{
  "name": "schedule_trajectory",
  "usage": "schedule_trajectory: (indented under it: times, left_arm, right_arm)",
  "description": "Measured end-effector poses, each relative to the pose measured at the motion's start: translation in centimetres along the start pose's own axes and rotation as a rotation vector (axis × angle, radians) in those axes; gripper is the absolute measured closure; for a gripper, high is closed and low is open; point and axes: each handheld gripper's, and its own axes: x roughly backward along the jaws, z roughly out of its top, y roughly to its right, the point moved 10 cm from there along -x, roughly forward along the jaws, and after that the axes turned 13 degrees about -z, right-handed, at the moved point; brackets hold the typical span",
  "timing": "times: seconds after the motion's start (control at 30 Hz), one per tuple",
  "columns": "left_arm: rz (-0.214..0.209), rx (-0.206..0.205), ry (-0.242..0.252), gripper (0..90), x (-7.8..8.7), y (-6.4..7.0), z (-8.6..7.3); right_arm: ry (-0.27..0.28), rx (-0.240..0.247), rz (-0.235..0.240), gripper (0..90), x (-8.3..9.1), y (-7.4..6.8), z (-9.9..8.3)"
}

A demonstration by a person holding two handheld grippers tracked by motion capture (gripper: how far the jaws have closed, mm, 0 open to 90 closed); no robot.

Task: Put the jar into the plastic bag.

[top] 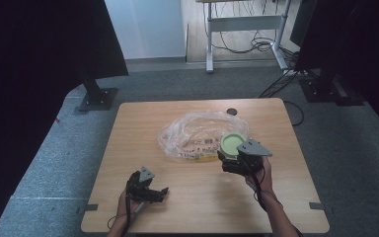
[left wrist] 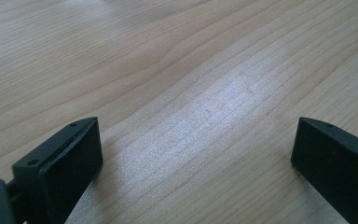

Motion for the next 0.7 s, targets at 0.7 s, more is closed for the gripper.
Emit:
schedule_trajectory:
  times: [0.7]
  left_arm:
    - [0.000, 0.000, 0.000, 1.5, 0.0, 0.0, 0.0]
  right_arm:
    - [0.016, -0.014, -0.004, 11.2, -1.1, 0.0, 2.0]
